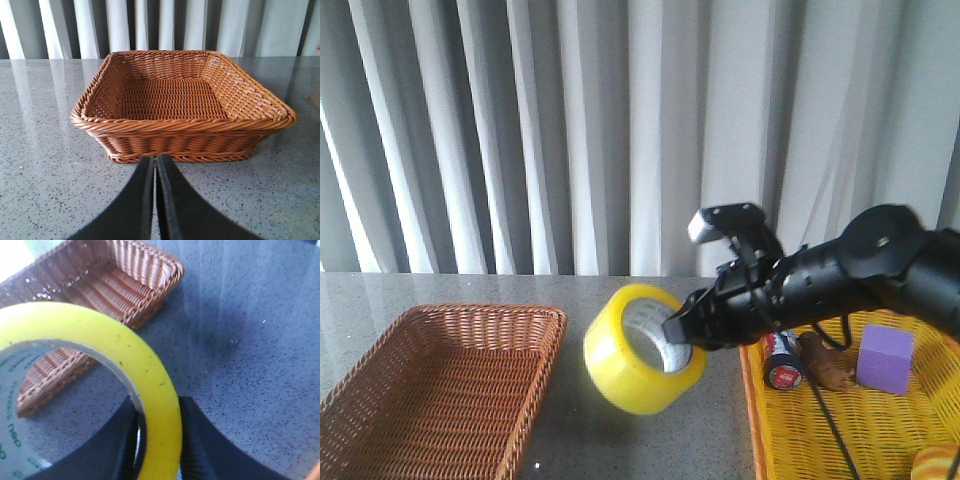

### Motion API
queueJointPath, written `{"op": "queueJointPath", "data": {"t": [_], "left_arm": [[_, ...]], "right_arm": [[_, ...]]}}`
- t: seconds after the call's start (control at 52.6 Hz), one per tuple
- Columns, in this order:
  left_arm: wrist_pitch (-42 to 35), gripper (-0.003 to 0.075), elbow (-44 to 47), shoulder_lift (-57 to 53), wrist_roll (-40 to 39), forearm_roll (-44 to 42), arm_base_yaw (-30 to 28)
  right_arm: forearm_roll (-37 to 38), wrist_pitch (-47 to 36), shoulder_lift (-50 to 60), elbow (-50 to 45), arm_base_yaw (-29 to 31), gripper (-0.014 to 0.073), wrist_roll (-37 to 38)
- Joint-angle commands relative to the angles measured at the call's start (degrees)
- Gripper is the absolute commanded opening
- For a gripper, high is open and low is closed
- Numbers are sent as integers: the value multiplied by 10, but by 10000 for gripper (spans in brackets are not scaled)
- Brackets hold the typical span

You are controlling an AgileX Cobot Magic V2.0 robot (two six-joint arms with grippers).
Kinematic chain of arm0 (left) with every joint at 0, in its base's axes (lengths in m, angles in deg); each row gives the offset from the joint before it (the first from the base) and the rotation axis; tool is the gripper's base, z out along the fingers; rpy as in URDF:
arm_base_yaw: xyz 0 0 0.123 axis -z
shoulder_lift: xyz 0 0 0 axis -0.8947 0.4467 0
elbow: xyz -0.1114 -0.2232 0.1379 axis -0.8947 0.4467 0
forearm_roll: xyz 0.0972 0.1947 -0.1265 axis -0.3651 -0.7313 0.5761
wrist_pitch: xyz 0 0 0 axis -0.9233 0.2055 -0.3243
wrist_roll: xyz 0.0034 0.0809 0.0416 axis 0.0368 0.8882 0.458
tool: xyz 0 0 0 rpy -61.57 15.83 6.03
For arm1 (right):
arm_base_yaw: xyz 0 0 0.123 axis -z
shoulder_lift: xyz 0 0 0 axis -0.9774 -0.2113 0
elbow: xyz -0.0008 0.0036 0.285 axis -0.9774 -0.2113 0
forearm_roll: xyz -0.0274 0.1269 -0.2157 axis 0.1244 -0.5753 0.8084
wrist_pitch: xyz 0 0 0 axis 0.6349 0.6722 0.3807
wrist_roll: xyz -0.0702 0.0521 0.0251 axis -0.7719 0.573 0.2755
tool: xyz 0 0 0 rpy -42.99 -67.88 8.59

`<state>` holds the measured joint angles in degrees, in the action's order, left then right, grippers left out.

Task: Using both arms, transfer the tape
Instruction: 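Lift the tape roll out and set it on the table between baskets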

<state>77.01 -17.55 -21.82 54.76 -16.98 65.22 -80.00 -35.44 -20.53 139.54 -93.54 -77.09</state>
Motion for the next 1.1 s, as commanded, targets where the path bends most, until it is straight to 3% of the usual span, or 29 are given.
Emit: {"op": "queueJointPath", "data": {"t": [0.0, 0.399, 0.817, 1.083], "left_arm": [[-46, -6, -16, 3, -5, 2, 0], [-46, -6, -16, 3, -5, 2, 0], [-46, -6, -16, 3, -5, 2, 0], [-46, -6, -16, 3, -5, 2, 0]], "right_arm": [[5, -57, -12, 17, -23, -1, -4], [81, -56, -86, 17, -38, 48, 30], [84, -59, -93, 17, -38, 373, 33], [83, -61, -39, 17, -38, 394, 52]]}}
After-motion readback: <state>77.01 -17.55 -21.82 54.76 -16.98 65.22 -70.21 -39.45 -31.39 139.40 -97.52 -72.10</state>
